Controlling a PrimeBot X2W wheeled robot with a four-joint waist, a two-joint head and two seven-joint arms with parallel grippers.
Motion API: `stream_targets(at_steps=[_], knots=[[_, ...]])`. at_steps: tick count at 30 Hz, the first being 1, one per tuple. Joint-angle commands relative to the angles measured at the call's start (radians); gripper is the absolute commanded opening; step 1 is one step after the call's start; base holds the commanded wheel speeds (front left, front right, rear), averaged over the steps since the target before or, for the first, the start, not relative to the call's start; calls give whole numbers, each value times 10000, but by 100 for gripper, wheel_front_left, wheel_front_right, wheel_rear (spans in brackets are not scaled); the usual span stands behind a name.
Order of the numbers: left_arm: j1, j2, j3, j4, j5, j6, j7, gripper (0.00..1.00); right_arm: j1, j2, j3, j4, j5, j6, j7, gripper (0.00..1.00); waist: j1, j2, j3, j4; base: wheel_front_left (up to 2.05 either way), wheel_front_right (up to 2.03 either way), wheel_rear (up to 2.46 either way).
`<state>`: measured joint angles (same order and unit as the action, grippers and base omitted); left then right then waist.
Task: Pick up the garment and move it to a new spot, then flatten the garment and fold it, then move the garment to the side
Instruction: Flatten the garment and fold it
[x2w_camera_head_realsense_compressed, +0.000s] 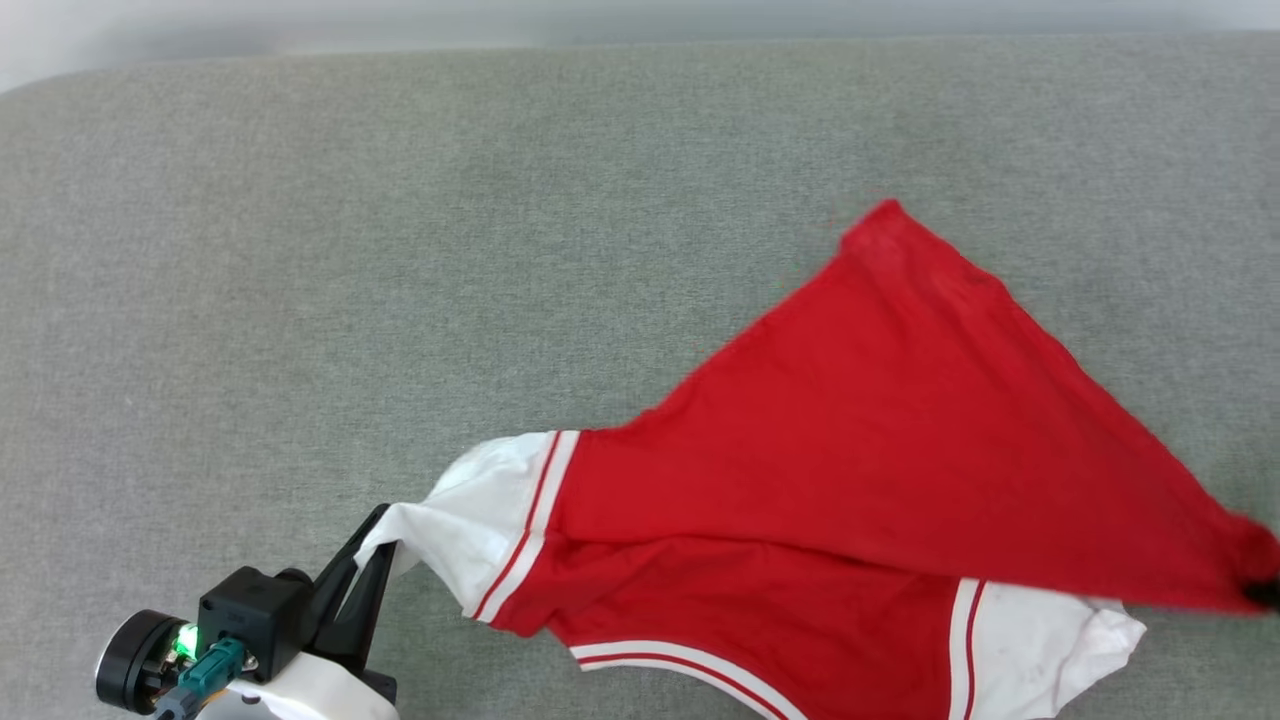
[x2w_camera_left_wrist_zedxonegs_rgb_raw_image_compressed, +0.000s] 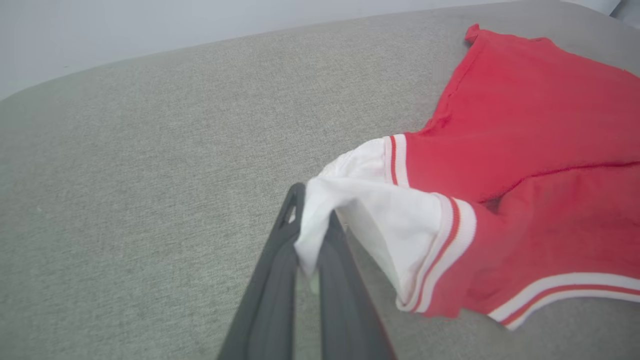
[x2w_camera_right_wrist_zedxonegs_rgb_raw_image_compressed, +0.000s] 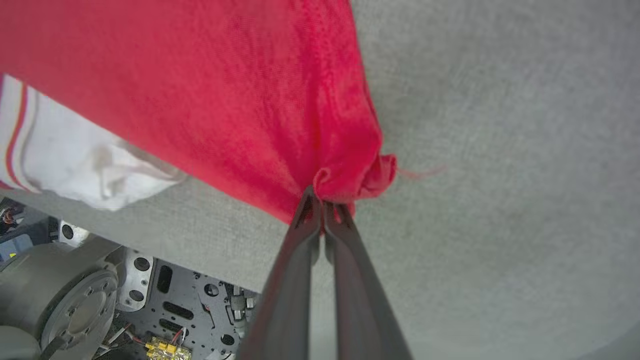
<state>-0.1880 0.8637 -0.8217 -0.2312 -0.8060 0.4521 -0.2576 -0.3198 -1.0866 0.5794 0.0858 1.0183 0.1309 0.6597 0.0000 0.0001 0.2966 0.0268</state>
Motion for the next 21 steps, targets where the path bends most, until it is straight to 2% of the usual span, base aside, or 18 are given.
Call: stream_targets(at_steps=[1, 6, 9, 10, 11, 21], knots=[[92, 15, 2, -6, -15, 1, -15, 0, 869, 97, -213, 188, 172, -3, -247, 0, 0, -1, -60, -74, 0, 0, 0], [68, -10, -13, 58, -21, -10, -9, 0, 2433, 684, -469, 489, 201, -3, -529, 0, 0, -1, -32, -128, 0, 0, 0], [25, -33, -39, 89, 4, -37, 22, 0, 2737, 930, -638, 543, 118, -3, -596, 0, 0, -1, -43, -151, 0, 0, 0], [12, -44, -46, 102, -4, -45, 37, 0, 2746, 991, -821, 525, 124, -3, -605, 14, 0, -1, -58, -169, 0, 0, 0], [20, -34, -52, 111, -8, -41, 39, 0, 2691, 1000, -1052, 463, 92, -3, -616, 100, 0, -1, -72, -195, 0, 0, 0], [-260, -156, -156, 78, 144, -127, 106, 0, 798, 745, -3523, -1393, -410, -3, -297, 100, 0, -1, 92, -69, 0, 0, 0]])
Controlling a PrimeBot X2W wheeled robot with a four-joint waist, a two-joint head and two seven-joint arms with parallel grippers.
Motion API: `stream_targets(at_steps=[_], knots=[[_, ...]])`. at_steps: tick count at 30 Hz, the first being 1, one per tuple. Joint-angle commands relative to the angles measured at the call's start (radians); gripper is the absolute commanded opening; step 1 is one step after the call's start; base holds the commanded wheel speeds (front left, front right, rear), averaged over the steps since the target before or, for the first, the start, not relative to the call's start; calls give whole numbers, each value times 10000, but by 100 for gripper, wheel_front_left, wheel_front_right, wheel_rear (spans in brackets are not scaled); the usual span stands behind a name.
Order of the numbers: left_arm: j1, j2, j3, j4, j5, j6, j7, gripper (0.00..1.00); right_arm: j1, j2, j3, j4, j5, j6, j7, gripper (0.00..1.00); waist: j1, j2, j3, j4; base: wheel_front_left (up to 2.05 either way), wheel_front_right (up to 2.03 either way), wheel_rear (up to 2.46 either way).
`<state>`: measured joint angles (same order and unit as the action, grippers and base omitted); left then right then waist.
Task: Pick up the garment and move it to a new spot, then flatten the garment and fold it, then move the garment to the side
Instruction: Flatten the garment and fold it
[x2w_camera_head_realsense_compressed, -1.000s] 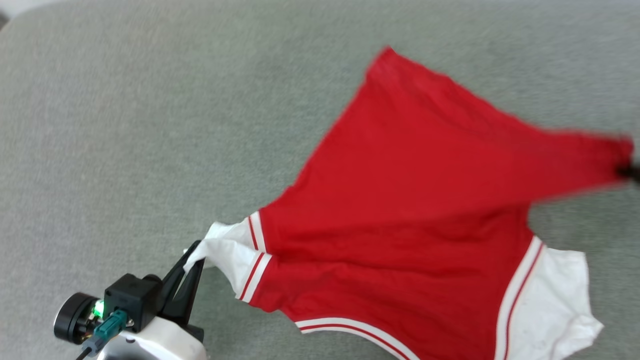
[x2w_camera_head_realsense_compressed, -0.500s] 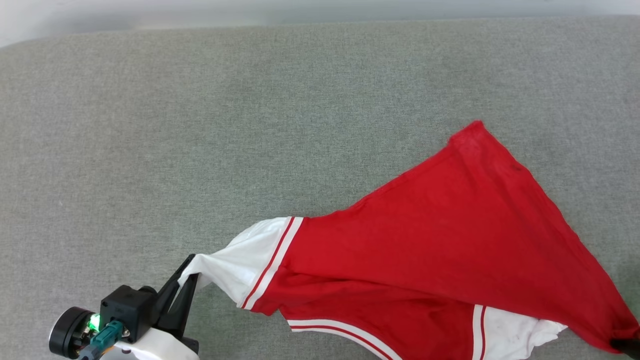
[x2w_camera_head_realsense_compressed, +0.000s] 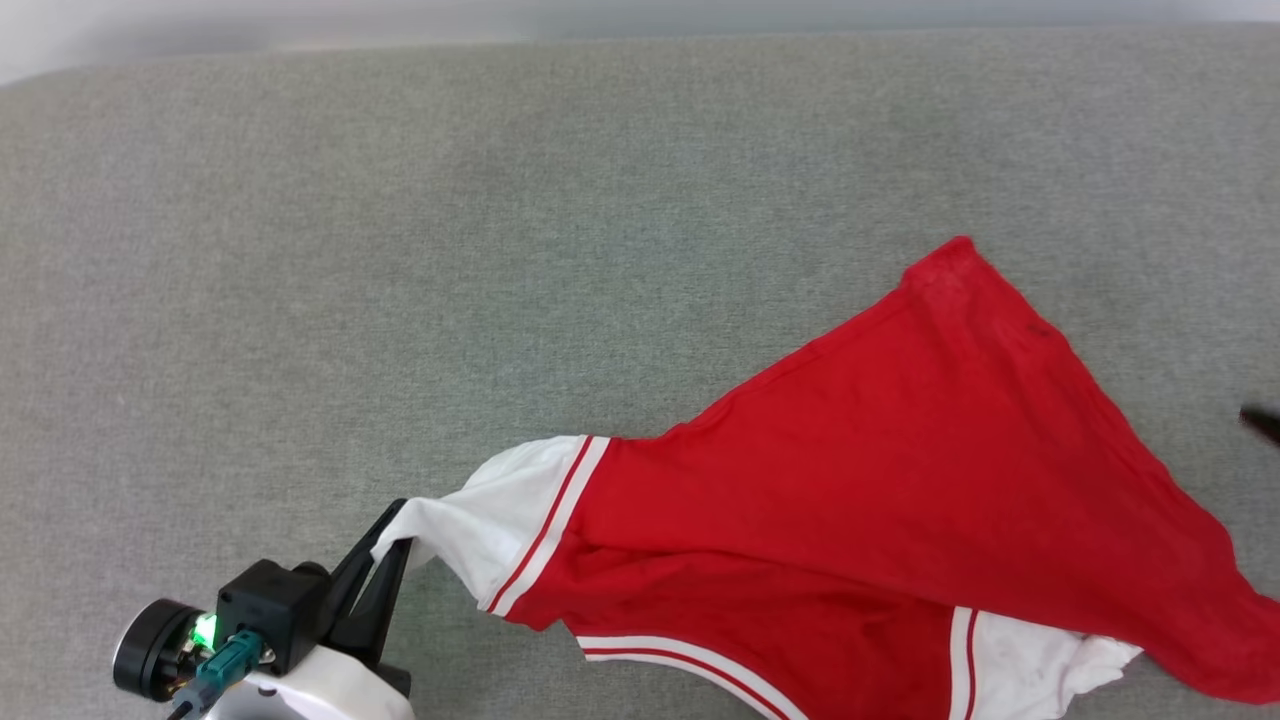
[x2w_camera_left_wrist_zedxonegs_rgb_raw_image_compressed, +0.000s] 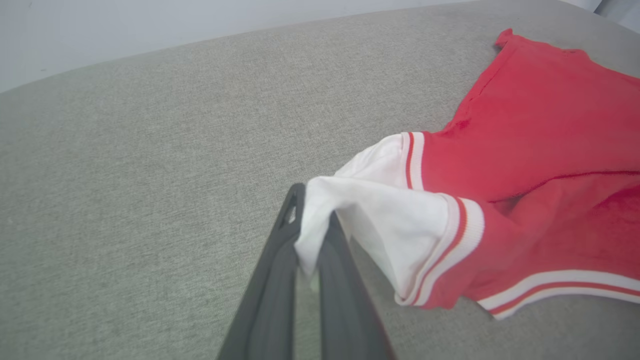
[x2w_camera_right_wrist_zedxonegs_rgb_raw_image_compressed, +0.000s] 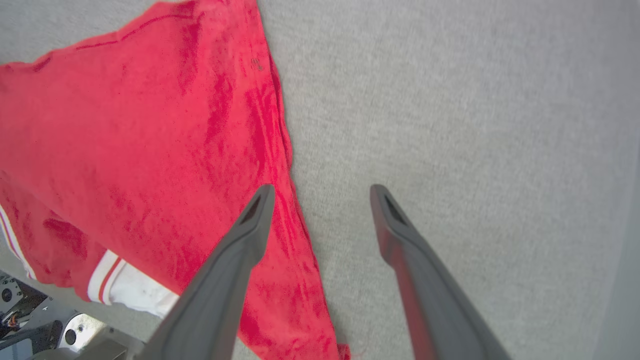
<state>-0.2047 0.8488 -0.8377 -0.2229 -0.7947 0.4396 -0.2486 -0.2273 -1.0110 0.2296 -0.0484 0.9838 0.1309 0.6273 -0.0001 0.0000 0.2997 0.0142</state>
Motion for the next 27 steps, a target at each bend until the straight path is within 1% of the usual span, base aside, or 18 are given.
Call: stream_targets(at_steps=[1, 4, 7, 11, 15, 20, 23, 27], knots=[[-161, -36, -17, 11, 72, -40, 35, 0, -440, -5, -122, -229, -184, -3, 190, 100, 1, 0, 119, 109, 0, 0, 0], [-385, -132, -63, 62, 191, -125, 69, 0, -1531, 128, -88, -590, -522, -3, 886, 100, 1, 0, 324, 291, 0, 0, 0], [-635, -234, -99, 71, 308, -197, 108, 0, -2732, 334, 411, -647, -799, -3, 2016, 100, 1, 0, 578, 475, 0, 0, 0], [-962, -396, -162, 114, 477, -309, 139, 0, -4403, 892, 1314, -237, -1310, -3, 3461, 100, 1, 0, 977, 719, 0, 0, 0], [-1262, -576, -213, 152, 622, -394, 152, 0, -5842, 1608, 2147, 394, -1846, -3, 4397, 100, 1, 0, 1372, 945, 0, 0, 0], [-1602, -791, -234, 220, 783, -473, 118, 0, -6884, 2337, 3013, 1508, -2421, -3, 4770, 100, 1, 0, 1858, 1216, 0, 0, 0], [-1770, -908, -266, 279, 845, -527, 113, 0, -7199, 2772, 3246, 2171, -2550, -3, 4572, 100, 1, 0, 2110, 1342, 0, 0, 0], [-1945, -1012, -276, 372, 888, -603, 100, 0, -7168, 3019, 3841, 2758, -2677, -2, 4170, 100, 1, 0, 2378, 1455, 0, 0, 0]])
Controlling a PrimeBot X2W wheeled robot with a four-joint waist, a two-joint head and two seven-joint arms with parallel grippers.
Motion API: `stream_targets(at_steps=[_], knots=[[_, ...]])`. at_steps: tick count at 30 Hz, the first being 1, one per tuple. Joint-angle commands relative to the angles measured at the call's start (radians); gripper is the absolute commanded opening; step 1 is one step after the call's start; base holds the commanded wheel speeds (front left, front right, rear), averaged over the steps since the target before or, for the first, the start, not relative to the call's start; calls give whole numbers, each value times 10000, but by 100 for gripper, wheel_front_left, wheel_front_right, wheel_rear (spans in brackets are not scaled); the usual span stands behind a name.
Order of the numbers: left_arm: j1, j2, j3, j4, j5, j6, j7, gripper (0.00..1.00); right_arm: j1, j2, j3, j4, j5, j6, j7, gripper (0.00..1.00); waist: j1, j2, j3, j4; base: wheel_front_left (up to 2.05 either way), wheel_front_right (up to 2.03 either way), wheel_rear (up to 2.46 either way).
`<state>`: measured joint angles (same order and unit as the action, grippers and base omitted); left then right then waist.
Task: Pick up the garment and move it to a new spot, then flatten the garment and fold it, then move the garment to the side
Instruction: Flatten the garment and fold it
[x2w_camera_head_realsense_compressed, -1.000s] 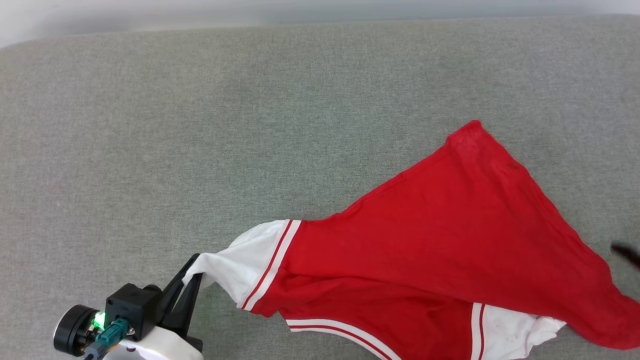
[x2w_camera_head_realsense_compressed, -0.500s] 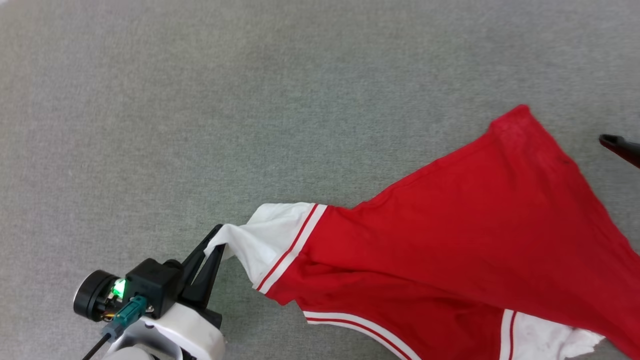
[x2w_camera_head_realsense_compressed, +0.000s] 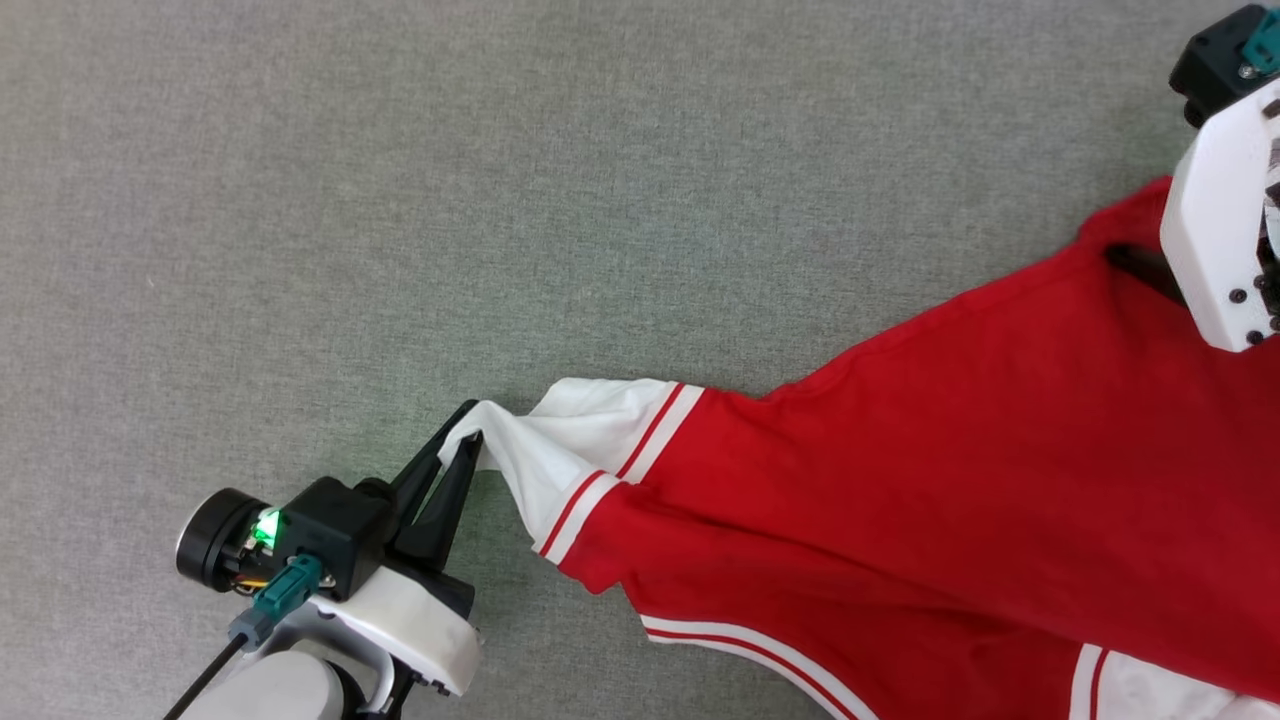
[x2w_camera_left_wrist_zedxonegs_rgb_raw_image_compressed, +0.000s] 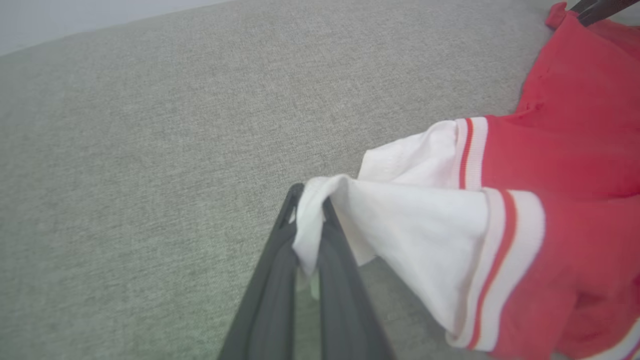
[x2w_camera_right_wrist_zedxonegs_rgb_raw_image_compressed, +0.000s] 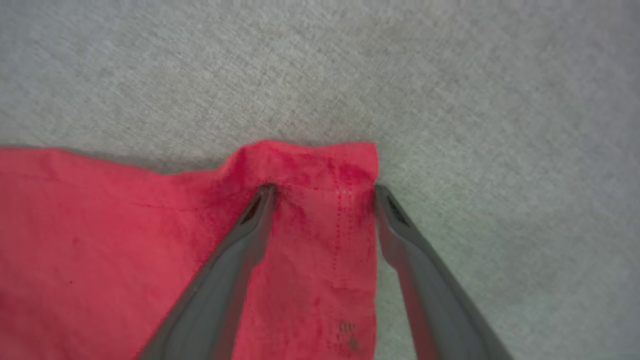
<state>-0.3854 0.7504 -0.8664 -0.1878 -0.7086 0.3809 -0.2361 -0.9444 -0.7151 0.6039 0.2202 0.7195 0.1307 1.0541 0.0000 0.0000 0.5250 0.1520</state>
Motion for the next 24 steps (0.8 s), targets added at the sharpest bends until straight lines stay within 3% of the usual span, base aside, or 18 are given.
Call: stream_targets(at_steps=[1, 6, 7, 8, 9, 24], knots=[[-166, -54, 10, 41, 48, -26, -33, 0, 110, 83, 330, 220, -49, -1, -223, 100, 0, 0, 173, 101, 0, 0, 0], [-209, -142, 5, 224, 24, -106, -71, 0, 870, 146, 1284, 838, 268, 0, -627, 100, 0, 0, 195, 97, 0, 0, 0], [-175, -146, 12, 278, -14, -112, -78, 0, 912, 101, 1419, 872, 319, 2, -717, 60, 0, 0, 138, 67, 0, 0, 0], [-130, -143, 24, 335, -53, -130, -77, 0, 883, 54, 1485, 879, 359, 13, -896, 12, 0, 0, 68, 31, 0, 0, 0], [-94, -145, 47, 390, -78, -145, -89, 0, 824, 29, 1486, 885, 442, 13, -1092, 0, 0, 0, -22, -11, 0, 0, 0], [-904, 558, 776, 500, -186, -243, 119, 0, -581, -386, 1666, 89, 1358, -1, -4599, 0, 0, 0, -2026, -923, 0, 0, 0]])
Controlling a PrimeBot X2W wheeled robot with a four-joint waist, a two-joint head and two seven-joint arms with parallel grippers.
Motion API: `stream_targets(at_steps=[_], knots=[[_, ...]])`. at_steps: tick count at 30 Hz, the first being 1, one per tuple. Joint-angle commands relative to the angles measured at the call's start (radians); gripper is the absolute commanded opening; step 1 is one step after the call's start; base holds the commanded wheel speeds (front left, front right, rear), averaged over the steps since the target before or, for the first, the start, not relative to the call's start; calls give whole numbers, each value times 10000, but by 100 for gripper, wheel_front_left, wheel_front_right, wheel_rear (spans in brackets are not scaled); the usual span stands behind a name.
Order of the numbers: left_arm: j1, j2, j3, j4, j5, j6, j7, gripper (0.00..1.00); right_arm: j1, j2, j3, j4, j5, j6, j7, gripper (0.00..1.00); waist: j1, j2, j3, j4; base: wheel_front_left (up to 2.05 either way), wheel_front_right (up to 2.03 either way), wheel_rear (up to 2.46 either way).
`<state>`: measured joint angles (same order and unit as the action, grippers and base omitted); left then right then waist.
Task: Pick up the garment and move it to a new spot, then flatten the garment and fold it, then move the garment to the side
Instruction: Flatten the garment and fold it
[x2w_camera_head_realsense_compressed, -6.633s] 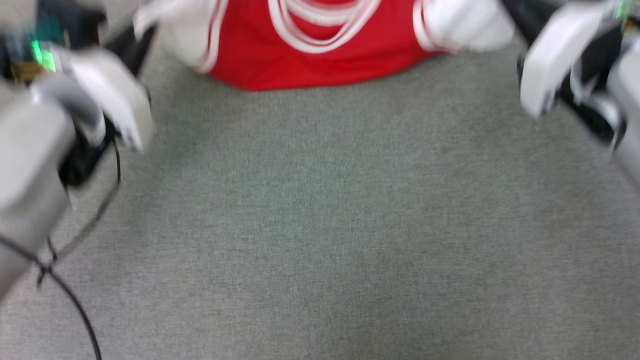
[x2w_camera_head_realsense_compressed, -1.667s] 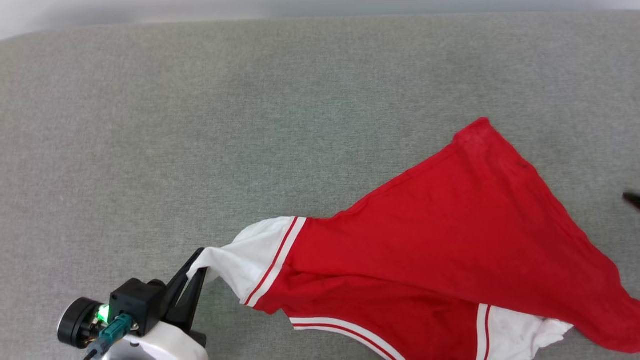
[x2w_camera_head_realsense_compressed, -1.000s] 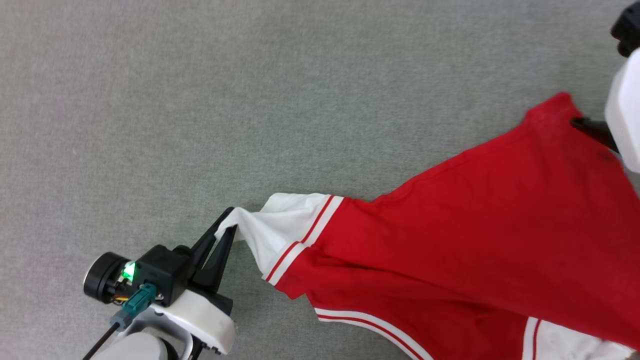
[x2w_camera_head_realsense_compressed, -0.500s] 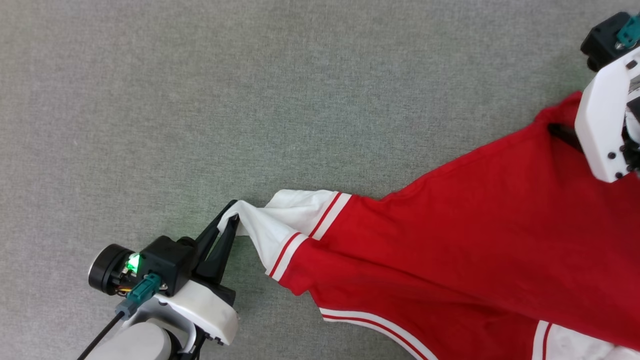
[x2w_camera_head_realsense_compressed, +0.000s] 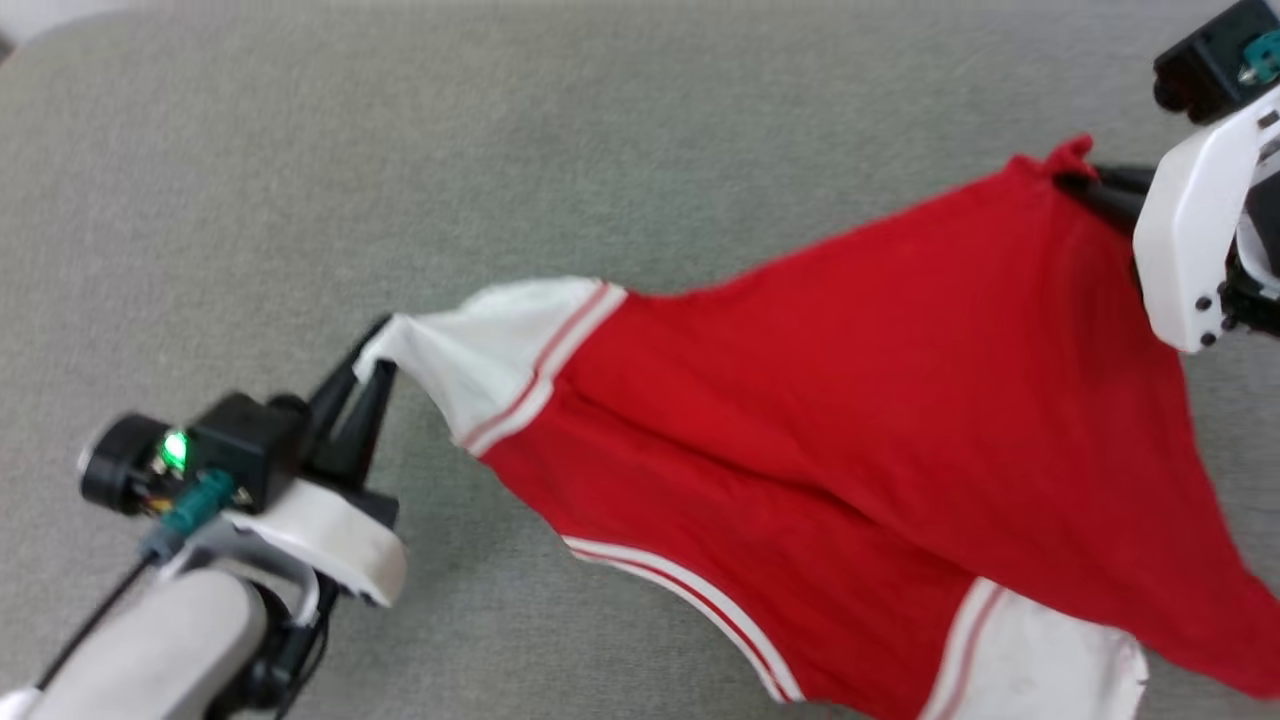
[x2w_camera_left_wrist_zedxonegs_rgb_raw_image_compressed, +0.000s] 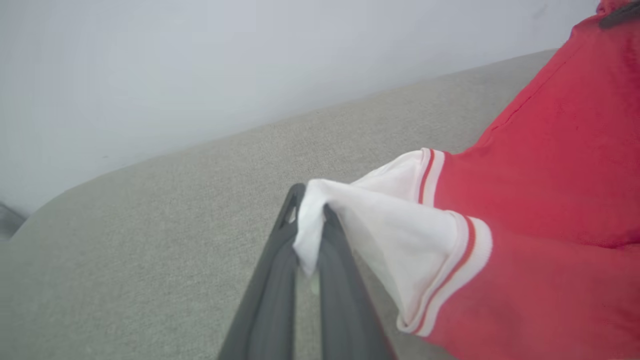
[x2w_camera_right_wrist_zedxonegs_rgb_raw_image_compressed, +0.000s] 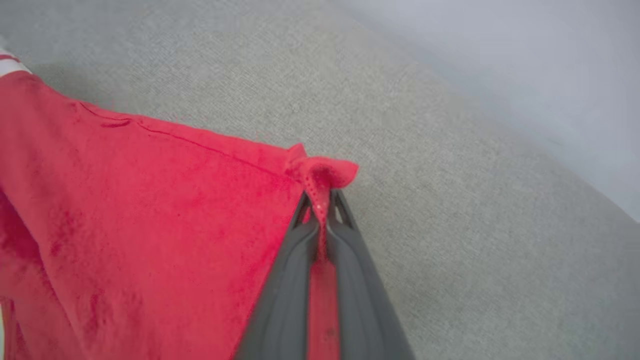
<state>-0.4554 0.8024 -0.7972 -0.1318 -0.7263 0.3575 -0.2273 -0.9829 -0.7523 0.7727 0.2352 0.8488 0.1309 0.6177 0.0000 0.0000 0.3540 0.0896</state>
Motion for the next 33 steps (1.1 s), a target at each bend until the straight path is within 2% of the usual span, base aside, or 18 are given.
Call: stream_targets(at_steps=[1, 7, 13, 19, 25, 33], knots=[[-381, 134, 157, -84, 38, -38, 109, 0, -299, -17, -46, -88, 89, -3, -453, 0, 0, 0, -378, -366, 0, 0, 0], [-1861, 431, 586, -218, 298, -309, 628, 0, -867, 229, -441, 12, 175, -3, -1777, 0, 0, 0, -377, -689, 0, 0, 0], [-3600, 469, 961, -64, 556, -718, 1136, 0, -1605, 468, -1070, 363, -441, -3, -2821, 0, 0, 0, 60, -891, 0, 0, 0], [-6109, 374, 1404, 351, 831, -1397, 1852, 0, -2971, 1308, -2175, 996, -1464, -3, -3606, 0, 0, 0, 908, -1185, 0, 0, 0], [-8798, -45, 1694, 1125, 1039, -2192, 2448, 0, -4686, 2221, -3088, 1503, -2561, -3, -3684, 0, 0, 0, 1836, -1262, 0, 0, 0], [-12258, -1121, 1937, 3060, 1165, -3242, 2564, 0, -7040, 2784, -3656, 2210, -3810, -3, -3503, 0, 0, 0, 2744, -1183, 0, 0, 0]])
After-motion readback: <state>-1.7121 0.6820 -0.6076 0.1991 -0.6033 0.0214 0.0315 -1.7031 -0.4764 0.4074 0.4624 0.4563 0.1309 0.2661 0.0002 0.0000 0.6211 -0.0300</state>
